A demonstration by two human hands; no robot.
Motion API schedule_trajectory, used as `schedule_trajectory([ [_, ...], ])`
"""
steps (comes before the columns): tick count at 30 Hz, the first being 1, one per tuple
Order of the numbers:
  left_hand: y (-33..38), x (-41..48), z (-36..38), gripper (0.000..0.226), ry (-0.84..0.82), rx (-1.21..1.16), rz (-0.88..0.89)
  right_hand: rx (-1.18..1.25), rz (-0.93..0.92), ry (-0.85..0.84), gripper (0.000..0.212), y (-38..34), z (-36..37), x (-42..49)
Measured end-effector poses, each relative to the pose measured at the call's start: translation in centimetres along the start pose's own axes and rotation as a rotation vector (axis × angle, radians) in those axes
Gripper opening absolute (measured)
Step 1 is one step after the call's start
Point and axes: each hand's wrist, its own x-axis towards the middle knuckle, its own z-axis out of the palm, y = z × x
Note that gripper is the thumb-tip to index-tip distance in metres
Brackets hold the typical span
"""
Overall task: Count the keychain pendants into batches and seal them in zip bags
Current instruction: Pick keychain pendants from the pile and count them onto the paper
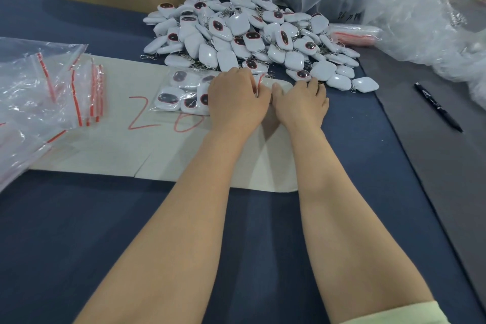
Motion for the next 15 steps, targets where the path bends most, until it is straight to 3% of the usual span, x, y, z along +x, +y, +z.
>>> schedule_trajectory([
  [8, 0.07, -0.03, -0.05, 0.024, -0.004, -0.001, -0.006, 0.014, -0.029, 0.02, 0.06, 0.16, 0.04, 0.04],
  [15, 0.15, -0.03, -0.08, 0.025, -0.015, 0.009, -0.012, -0.046, -0.055, -0.061, 0.07, 0.01, -0.01, 0.22],
])
